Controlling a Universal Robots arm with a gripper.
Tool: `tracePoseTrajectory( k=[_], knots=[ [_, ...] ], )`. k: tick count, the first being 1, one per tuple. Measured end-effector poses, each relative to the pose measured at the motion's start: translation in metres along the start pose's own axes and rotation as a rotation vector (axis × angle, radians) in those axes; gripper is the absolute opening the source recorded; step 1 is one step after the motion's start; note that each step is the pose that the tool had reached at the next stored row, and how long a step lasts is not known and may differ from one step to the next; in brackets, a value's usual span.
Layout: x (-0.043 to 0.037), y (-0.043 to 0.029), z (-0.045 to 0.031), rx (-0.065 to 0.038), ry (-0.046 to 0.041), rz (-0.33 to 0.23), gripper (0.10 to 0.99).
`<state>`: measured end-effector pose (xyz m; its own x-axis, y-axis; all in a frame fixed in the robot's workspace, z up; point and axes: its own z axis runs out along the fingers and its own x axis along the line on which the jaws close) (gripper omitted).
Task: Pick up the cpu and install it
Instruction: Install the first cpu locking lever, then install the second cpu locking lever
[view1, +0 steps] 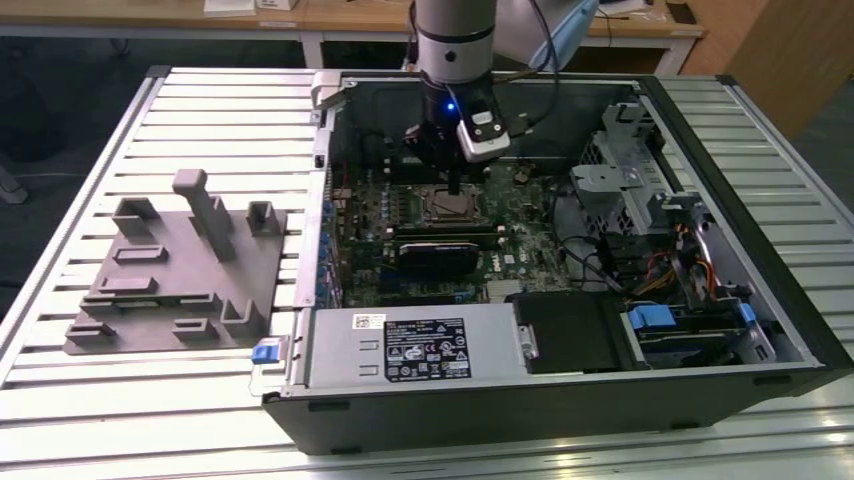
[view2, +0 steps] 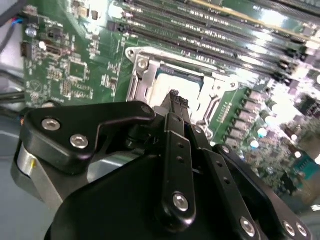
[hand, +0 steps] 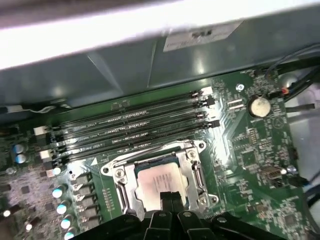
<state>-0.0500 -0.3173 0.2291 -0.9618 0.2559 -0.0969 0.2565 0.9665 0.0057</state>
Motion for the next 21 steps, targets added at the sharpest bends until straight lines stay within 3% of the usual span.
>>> tracePoseTrajectory(
  k=[4, 21],
  knots=[
    [-0.0009, 0.0001, -0.0088, -0.001, 0.0002, 0.0, 0.106],
    [-0.0019, -0.0008, -0.0134, -0.001, 0.0003, 0.0, 0.106]
  ],
)
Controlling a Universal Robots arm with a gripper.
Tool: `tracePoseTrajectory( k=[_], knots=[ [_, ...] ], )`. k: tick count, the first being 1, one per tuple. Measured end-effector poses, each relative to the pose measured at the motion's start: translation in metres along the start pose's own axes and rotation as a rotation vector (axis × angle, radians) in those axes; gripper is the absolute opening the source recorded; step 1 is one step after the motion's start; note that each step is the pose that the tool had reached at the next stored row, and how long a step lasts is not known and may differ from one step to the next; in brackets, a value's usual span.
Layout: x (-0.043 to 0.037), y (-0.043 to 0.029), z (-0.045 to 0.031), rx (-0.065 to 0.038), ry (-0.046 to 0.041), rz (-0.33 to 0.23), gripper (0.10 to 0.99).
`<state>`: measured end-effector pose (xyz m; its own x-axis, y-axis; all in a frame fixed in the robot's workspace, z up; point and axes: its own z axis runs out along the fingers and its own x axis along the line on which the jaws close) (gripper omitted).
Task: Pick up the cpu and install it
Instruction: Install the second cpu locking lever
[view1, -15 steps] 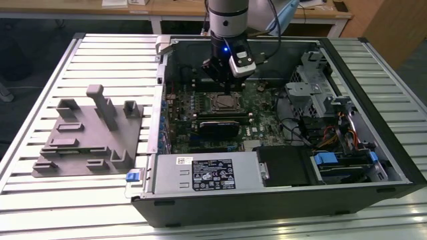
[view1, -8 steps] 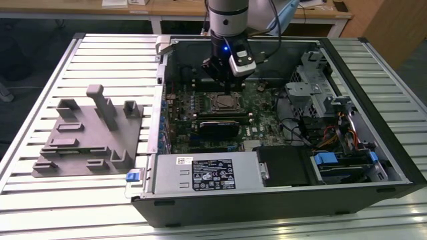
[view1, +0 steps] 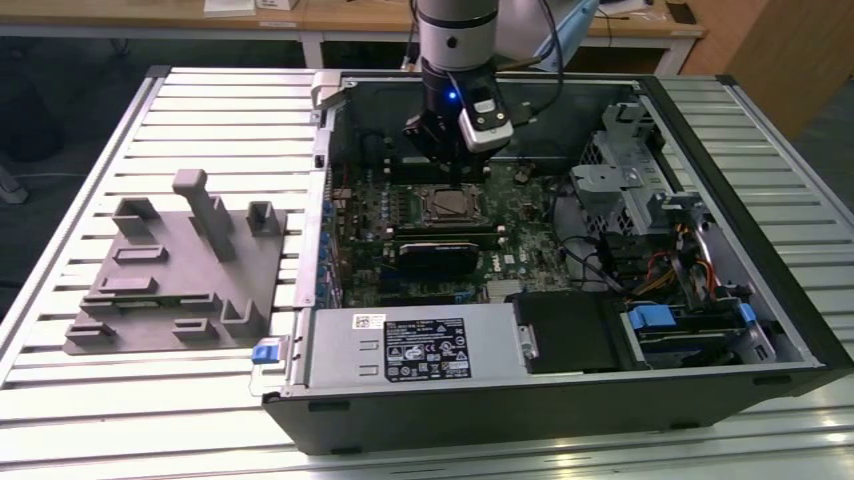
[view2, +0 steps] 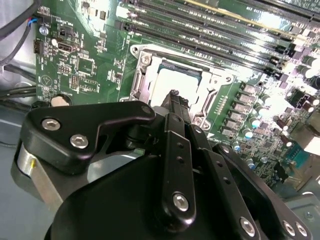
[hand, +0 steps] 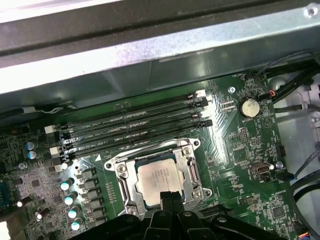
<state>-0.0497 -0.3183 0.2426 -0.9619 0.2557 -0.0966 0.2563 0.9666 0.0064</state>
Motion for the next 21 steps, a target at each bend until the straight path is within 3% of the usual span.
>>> tracePoseTrajectory(
  k=[4, 18, 21],
  knots=[
    [-0.0015, -0.0048, 0.0001, 0.0, 0.0002, 0.0, 0.106],
    [-0.0088, -0.034, 0.0029, -0.001, 0.0004, 0.0, 0.106],
    [-0.008, -0.0379, 0.0043, -0.008, 0.0023, 0.001, 0.106]
  ],
)
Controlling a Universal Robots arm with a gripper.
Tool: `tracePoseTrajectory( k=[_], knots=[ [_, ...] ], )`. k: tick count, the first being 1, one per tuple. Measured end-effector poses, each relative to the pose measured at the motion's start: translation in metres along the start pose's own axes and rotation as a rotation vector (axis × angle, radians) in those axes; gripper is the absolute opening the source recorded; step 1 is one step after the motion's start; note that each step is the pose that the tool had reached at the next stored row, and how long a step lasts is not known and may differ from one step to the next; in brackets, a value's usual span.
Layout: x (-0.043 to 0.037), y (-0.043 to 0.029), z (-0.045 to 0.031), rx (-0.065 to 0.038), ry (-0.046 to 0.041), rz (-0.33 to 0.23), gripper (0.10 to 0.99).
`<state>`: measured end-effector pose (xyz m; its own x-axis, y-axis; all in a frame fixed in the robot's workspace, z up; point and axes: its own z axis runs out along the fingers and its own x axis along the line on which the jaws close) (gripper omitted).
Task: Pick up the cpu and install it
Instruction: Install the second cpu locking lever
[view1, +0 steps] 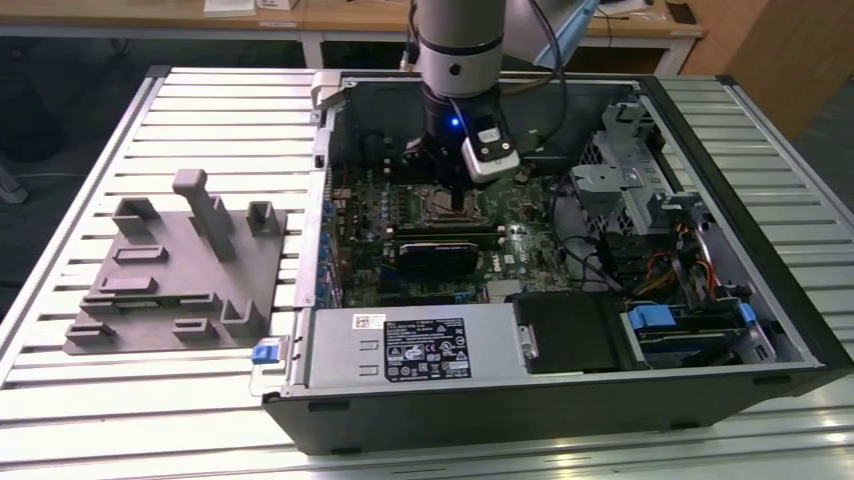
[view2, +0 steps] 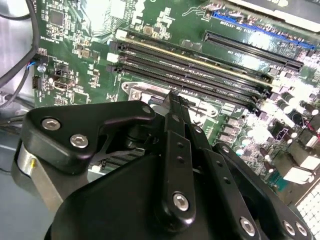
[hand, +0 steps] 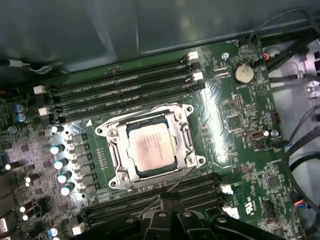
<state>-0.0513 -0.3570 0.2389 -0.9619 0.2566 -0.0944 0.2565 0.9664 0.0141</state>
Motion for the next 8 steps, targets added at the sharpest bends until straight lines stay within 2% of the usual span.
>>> tracePoseTrajectory(
  k=[4, 8],
  knots=[
    [0.0025, -0.0038, 0.0027, -0.014, 0.0036, 0.002, 0.106],
    [0.0049, -0.007, 0.0048, -0.035, 0.0095, 0.003, 0.106]
  ],
)
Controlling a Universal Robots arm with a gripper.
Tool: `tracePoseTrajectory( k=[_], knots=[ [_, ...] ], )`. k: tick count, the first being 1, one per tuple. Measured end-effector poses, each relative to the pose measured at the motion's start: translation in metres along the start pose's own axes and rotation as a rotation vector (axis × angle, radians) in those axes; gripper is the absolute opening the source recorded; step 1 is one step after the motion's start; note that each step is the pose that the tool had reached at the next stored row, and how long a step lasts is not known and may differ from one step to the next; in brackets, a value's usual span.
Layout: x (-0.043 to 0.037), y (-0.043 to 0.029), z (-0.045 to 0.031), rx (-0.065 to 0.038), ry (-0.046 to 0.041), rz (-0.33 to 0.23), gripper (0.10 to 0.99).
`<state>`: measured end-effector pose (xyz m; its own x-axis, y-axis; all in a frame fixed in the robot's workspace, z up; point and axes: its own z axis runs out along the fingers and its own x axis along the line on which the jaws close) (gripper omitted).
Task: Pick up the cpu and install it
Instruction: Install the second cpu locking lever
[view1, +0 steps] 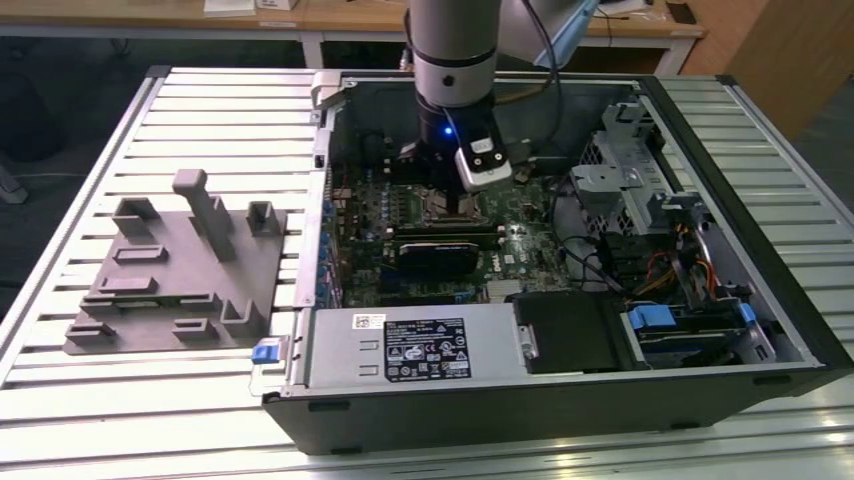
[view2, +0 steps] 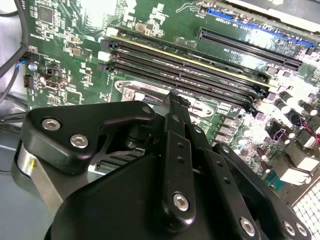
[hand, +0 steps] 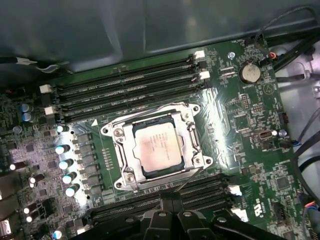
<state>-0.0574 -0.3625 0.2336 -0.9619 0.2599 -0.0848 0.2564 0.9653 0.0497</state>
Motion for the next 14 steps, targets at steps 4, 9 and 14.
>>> tracePoseTrajectory(
  k=[4, 9, 14],
  knots=[
    [0.0016, -0.0044, 0.0023, -0.017, 0.0043, 0.002, 0.106],
    [0.0039, -0.0122, 0.0053, -0.031, 0.0083, 0.003, 0.106],
    [0.0045, -0.0184, 0.0084, -0.048, 0.0126, 0.005, 0.106]
  ],
)
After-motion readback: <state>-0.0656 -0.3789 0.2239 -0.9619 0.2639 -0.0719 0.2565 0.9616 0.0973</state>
